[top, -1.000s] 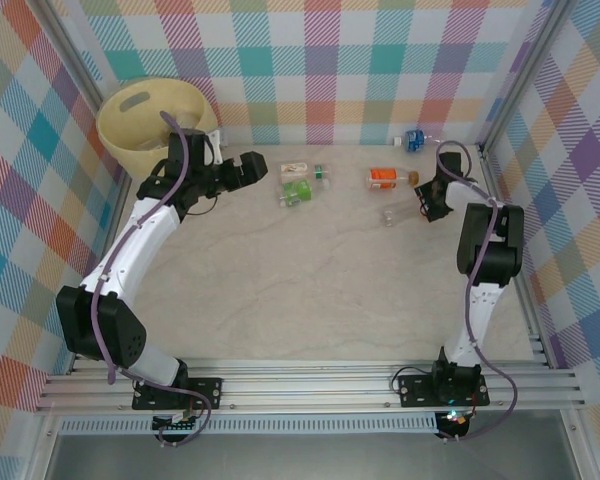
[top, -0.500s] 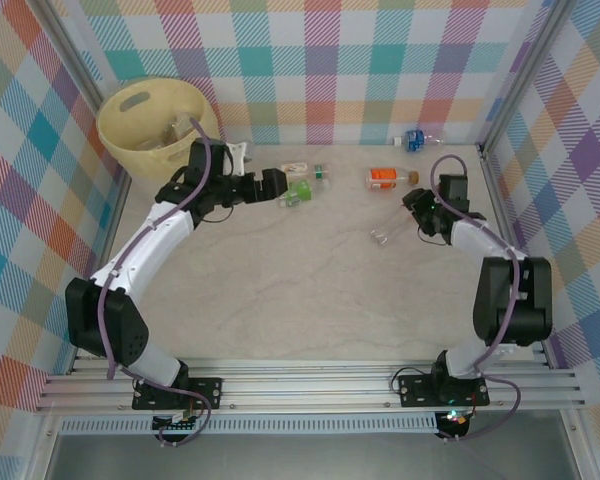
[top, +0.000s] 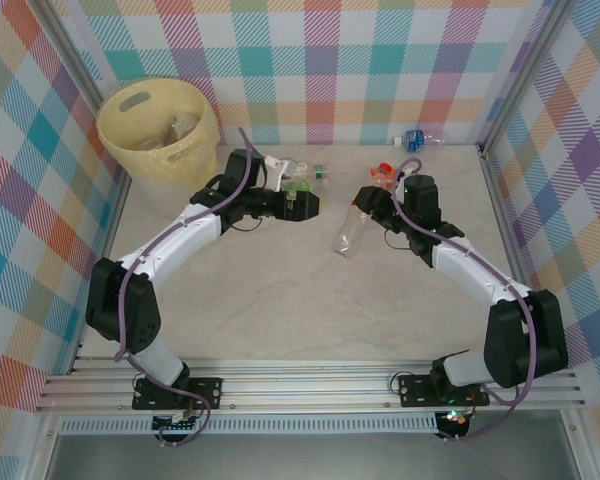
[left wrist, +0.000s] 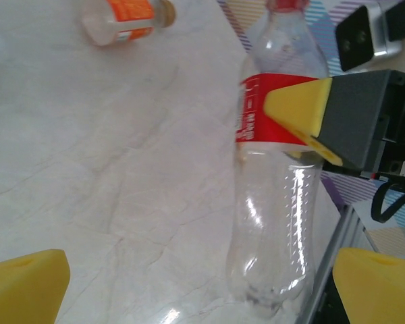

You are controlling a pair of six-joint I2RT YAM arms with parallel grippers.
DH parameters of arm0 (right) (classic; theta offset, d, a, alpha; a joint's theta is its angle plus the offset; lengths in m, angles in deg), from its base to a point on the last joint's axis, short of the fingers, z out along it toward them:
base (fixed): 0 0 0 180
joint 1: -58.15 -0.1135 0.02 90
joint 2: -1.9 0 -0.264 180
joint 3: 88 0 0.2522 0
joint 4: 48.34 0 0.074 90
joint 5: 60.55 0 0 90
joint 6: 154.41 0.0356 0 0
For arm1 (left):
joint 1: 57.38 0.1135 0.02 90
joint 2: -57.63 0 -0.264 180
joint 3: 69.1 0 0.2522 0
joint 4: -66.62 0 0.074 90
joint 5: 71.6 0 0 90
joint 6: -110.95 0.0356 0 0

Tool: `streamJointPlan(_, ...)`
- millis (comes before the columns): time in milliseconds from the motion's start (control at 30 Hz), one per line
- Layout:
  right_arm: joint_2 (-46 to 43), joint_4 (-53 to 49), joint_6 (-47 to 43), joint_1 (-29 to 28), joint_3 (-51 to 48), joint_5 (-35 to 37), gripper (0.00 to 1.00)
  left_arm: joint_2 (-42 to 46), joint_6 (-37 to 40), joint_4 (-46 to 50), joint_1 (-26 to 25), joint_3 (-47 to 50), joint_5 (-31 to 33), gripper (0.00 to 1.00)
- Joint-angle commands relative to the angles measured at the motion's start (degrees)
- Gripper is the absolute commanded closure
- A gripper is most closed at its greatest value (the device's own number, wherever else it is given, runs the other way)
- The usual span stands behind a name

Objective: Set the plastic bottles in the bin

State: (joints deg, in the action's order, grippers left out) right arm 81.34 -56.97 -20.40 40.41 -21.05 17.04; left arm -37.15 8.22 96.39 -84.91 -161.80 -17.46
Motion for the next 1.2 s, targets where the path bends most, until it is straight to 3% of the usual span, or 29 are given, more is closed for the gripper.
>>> streamJointPlan(0,0.44,3.03,-2.6,-1.96,4.29,-2.52,0.48,-2.57,4.03,0.99,-2.25,-3.16,-6.94,0.0)
streamJointPlan(100,1.53,3.54,-1.62,-3.04,6.05,-4.03,0.48,-4.0,6.66,2.83,-4.43,-4.78,-8.03,0.0)
streamJointPlan(433,3.52,4.35,4.63,-5.69,8.91,-3.58,0.48,-7.7,5.76,1.8,-10.01,-8.33,4.5,0.01)
streamJointPlan(567,3.44,4.01,8.01,-5.64,9.55,-4.19,0.47,-7.78,8.07,3.02,-11.31,-8.23,9.94,0.12)
streamJointPlan(833,3.67,3.04,9.47,-5.64,10.19,-4.65,0.42,-8.67,7.3,1.37,-11.23,-7.82,5.81,0.44)
streamJointPlan(1167,-0.71,-3.1,5.83,-4.17,10.47,-1.92,0.21,-8.97,6.2,1.39,-9.49,-6.98,8.65,0.49)
